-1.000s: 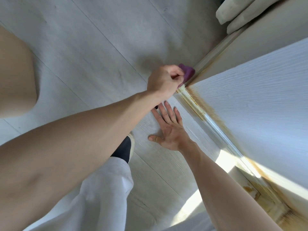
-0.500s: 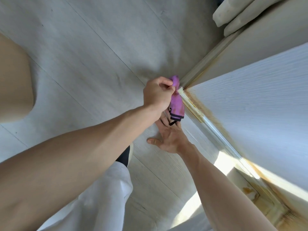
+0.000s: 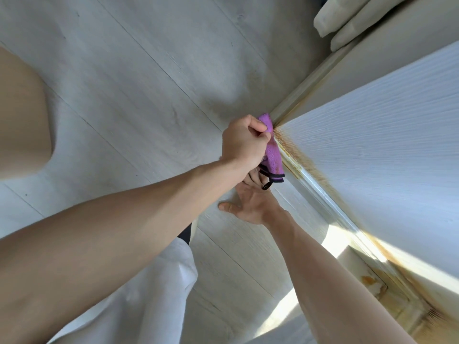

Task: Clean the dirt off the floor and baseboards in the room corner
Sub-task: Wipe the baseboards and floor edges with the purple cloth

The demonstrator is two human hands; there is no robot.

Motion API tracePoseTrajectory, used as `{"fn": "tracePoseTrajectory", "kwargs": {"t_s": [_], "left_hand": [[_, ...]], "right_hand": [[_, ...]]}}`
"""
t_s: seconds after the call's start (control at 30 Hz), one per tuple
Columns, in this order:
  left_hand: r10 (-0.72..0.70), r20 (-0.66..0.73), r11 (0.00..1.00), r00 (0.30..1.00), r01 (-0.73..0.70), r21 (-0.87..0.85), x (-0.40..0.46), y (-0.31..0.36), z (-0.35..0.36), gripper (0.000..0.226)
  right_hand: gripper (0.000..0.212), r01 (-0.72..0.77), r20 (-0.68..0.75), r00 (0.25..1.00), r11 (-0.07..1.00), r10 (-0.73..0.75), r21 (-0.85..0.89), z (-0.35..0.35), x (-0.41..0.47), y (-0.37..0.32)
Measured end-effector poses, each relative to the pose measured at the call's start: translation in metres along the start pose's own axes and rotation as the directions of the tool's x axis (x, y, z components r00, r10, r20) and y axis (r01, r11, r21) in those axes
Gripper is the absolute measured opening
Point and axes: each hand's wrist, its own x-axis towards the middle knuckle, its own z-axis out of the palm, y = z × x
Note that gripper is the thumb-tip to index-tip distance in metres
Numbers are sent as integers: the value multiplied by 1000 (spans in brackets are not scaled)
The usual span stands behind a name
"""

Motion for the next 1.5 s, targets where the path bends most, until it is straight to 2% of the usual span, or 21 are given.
{"fn": "tracePoseTrajectory", "kwargs": {"t_s": [0.1, 0.3, 0.43, 0.6, 0.73, 0.8, 0.87, 0.9, 0.93, 0.97, 1.0, 1.03, 1.07, 1.1, 1.13, 1.17, 1.2, 1.27, 1.33, 1.37, 1.5], "left_hand": [[40, 12, 997, 999, -41, 65, 3, 3, 0, 29], [44, -2, 997, 999, -44, 60, 4, 8, -3, 24], [93, 64, 986, 994, -101, 136, -3, -4, 0, 28], [17, -21, 1000, 1000, -17, 12, 5, 1, -17, 27], [42, 132, 996, 990, -31, -81, -12, 2, -53, 24], [26, 195, 988, 981, 4, -154, -19, -10, -69, 22], [-6, 240, 969, 971, 65, -240, -20, -17, -83, 21], [-27, 275, 956, 961, 106, -275, -20, -19, -90, 20], [-39, 324, 942, 945, 143, -303, -20, -19, -93, 19], [-47, 373, 923, 927, 183, -338, -21, -19, -96, 19], [-56, 406, 899, 912, 223, -377, -22, -21, -98, 19], [-71, 428, 871, 901, 265, -414, -24, -22, -100, 18], [-93, 445, 844, 891, 307, -439, -24, -24, -102, 18], [-115, 469, 823, 876, 348, -449, -24, -26, -105, 17], [-137, 508, 812, 850, 390, -435, -24, -29, -106, 17], [-167, 562, 807, 810, 440, -394, -25, -32, -107, 20], [-201, 625, 809, 754, 488, -329, -28, -35, -108, 26], [-231, 730, 840, 644, 510, -184, -34, -43, -107, 42], [-195, 766, 899, 613, 424, -110, -39, -50, -105, 50], [-176, 755, 924, 632, 370, -94, -41, -51, -103, 47], [-153, 598, 986, 787, 165, 35, -44, -55, -96, 39]], "right_hand": [[105, 7, 10, 1000, 1000, -7, -2, -2, -1, -2], [106, 3, 26, 1000, 1000, -4, 12, -5, -3, -3], [109, 9, -4, 1000, 1000, -9, 6, 3, 1, 0], [112, 36, -59, 998, 999, -34, 21, 0, -2, 0], [115, 64, -153, 987, 994, -50, 94, 3, 0, -3], [103, 2, -156, 988, 993, 17, 120, 5, -5, -7], [65, -8, -197, 980, 996, 25, 87, 5, -12, -18], [36, 74, -345, 938, 994, -42, 81, 6, -16, -25], [15, 154, -528, 846, 982, -76, 105, 9, -22, -31], [16, 180, -669, 744, 963, -1, 199, 14, -26, -36], [22, 169, -707, 682, 900, 188, 402, 16, -30, -41], [22, 151, -611, 685, 743, 397, 652, 14, -33, -47], [19, 133, -449, 691, 510, 566, 850, 8, -37, -52], [16, 134, -248, 708, 218, 661, 967, 2, -40, -56], [22, 128, -25, 743, -105, 669, 986, -3, -42, -58], [39, 108, 141, 803, -375, 579, 921, -9, -46, -60], [58, 70, 214, 866, -533, 452, 843, -12, -51, -59], [81, 32, 184, 940, -612, 286, 790, -14, -61, -60], [83, 38, 155, 956, -626, 251, 779, -10, -67, -61], [81, 63, 141, 952, -624, 273, 779, -8, -69, -59], [67, 144, 108, 913, -558, 393, 817, -5, -81, -58]]}}
